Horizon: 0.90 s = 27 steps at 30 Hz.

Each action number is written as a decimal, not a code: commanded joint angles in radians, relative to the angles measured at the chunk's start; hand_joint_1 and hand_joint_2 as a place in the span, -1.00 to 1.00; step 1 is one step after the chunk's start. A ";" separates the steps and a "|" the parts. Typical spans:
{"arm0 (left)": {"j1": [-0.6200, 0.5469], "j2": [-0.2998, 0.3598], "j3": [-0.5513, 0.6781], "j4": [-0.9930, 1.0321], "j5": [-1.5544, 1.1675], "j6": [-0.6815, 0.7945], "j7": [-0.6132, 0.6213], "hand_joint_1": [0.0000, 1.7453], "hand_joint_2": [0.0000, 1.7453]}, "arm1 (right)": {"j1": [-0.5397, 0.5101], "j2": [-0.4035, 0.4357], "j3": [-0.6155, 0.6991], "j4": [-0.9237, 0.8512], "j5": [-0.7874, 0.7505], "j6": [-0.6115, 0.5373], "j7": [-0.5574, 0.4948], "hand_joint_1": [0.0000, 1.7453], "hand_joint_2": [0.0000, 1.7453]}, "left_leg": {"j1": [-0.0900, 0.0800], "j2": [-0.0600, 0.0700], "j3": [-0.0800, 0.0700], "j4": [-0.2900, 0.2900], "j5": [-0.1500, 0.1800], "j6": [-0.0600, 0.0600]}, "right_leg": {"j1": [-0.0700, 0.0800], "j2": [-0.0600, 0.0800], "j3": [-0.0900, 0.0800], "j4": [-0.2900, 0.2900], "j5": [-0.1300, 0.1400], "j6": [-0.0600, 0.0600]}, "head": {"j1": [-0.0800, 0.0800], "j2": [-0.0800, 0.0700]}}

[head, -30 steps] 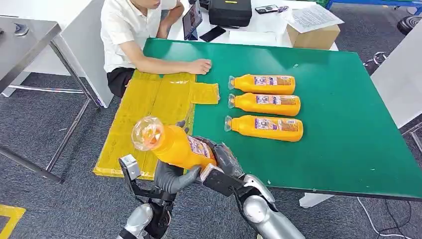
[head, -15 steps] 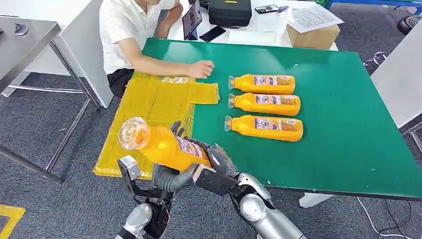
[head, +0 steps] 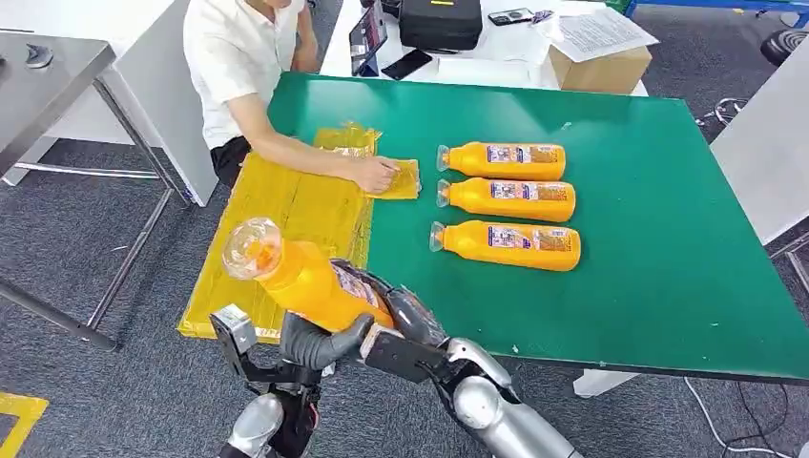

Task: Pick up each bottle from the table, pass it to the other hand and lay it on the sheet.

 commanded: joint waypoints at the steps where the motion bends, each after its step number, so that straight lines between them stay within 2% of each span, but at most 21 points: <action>1: -0.035 -0.046 0.096 -0.059 0.033 0.006 0.031 1.00 1.00 | 0.074 -0.010 0.026 0.110 0.017 -0.015 0.006 -1.00 1.00 | 0.001 -0.002 0.002 -0.001 0.000 -0.001 | 0.001 -0.002 0.003 -0.001 -0.001 -0.001 | 0.000 0.000; 2: -0.029 -0.045 0.106 -0.062 0.039 0.000 0.039 1.00 1.00 | 0.092 -0.011 0.011 0.107 0.022 -0.035 0.007 -1.00 1.00 | 0.001 -0.003 0.005 -0.001 -0.001 -0.002 | 0.001 -0.003 0.007 -0.002 -0.002 -0.002 | 0.000 0.000; 6: -0.016 -0.049 0.122 -0.071 0.094 -0.045 0.080 1.00 1.00 | 0.118 -0.012 -0.018 0.093 0.034 -0.057 -0.001 -1.00 1.00 | 0.002 -0.002 0.003 -0.001 -0.001 -0.002 | 0.002 -0.002 0.004 -0.001 -0.001 -0.002 | 0.000 0.000; 7: -0.010 -0.047 0.124 -0.076 0.121 -0.067 0.102 1.00 1.00 | 0.137 -0.015 -0.031 0.083 0.041 -0.073 -0.017 -1.00 -1.00 | 0.001 -0.001 0.002 -0.001 -0.001 -0.001 | 0.001 -0.001 0.003 -0.001 -0.001 -0.001 | 0.000 0.000; 10: 0.028 -0.027 0.123 -0.102 0.159 -0.127 0.124 1.00 1.00 | 0.251 -0.031 -0.095 0.039 0.047 -0.119 -0.104 -1.00 -1.00 | 0.001 -0.002 0.006 -0.002 -0.002 -0.002 | 0.000 -0.001 0.007 -0.001 -0.002 -0.002 | 0.000 0.000; 11: 0.047 -0.025 0.135 -0.112 0.176 -0.137 0.136 1.00 1.00 | 0.303 -0.019 -0.129 0.026 0.024 -0.170 -0.136 -1.00 -1.00 | 0.001 -0.004 0.005 -0.002 -0.001 -0.002 | 0.001 -0.002 0.007 -0.002 -0.002 -0.002 | 0.000 0.000; 15: 0.091 -0.022 0.211 -0.165 0.271 -0.190 0.166 1.00 1.00 | 0.391 0.004 -0.143 -0.048 -0.030 -0.265 -0.224 -1.00 -1.00 | 0.000 -0.002 0.002 -0.001 -0.002 -0.001 | 0.000 0.000 0.003 -0.001 -0.002 -0.001 | 0.000 0.000; 17: 0.071 -0.009 0.209 -0.145 0.186 -0.131 0.150 0.78 1.00 | 0.399 0.014 -0.159 -0.071 -0.042 -0.326 -0.248 -1.00 -1.00 | 0.001 0.000 0.001 -0.001 -0.003 -0.002 | 0.001 0.002 0.002 0.000 -0.002 -0.002 | 0.000 0.000; 18: 0.041 0.041 0.160 -0.104 -0.080 0.012 0.078 1.00 1.00 | 0.409 0.031 -0.192 -0.096 -0.051 -0.419 -0.286 -1.00 -1.00 | 0.001 0.000 0.004 0.000 -0.005 -0.004 | 0.001 0.002 0.004 0.001 -0.003 -0.003 | 0.000 0.000; 20: -0.034 0.090 0.077 0.037 -0.533 0.304 0.074 1.00 1.00 | 0.424 0.048 -0.243 -0.155 -0.062 -0.535 -0.329 -1.00 -1.00 | 0.001 -0.002 0.003 -0.001 -0.003 -0.004 | 0.001 0.000 0.004 0.000 -0.002 -0.003 | 0.000 0.000; 21: -0.073 0.100 0.059 0.127 -0.670 0.366 0.117 1.00 1.00 | 0.429 0.059 -0.272 -0.195 -0.056 -0.578 -0.343 -1.00 -1.00 | 0.000 -0.005 0.003 -0.002 -0.002 -0.004 | 0.000 -0.003 0.004 0.000 -0.002 -0.003 | 0.000 0.000; 23: -0.128 0.113 0.051 0.229 -0.802 0.409 0.155 1.00 1.00 | 0.433 0.081 -0.312 -0.244 -0.065 -0.621 -0.406 -1.00 -1.00 | 0.000 -0.006 0.004 -0.003 -0.001 -0.004 | 0.000 -0.004 0.004 -0.001 -0.002 -0.003 | 0.000 0.000; 24: -0.171 0.114 0.058 0.297 -0.930 0.491 0.183 1.00 1.00 | 0.436 0.096 -0.339 -0.301 0.062 -0.665 -0.419 -1.00 -1.00 | 0.000 -0.005 0.001 -0.002 0.000 -0.003 | 0.000 -0.003 0.002 -0.001 -0.001 -0.003 | 0.000 0.000; 25: -0.225 0.112 0.078 0.374 -0.989 0.481 0.218 1.00 1.00 | 0.435 0.111 -0.345 -0.300 0.143 -0.665 -0.419 -1.00 -1.00 | 0.000 -0.005 -0.001 -0.002 0.001 -0.002 | -0.001 -0.003 0.000 0.000 -0.001 -0.002 | 0.000 0.000; 27: -0.308 0.127 0.070 0.484 -1.095 0.431 0.281 1.00 1.00 | 0.417 0.095 -0.306 -0.274 0.116 -0.665 -0.419 -1.00 -1.00 | 0.000 -0.005 0.000 -0.001 0.003 -0.003 | 0.000 -0.003 0.001 0.000 0.000 -0.002 | 0.001 0.000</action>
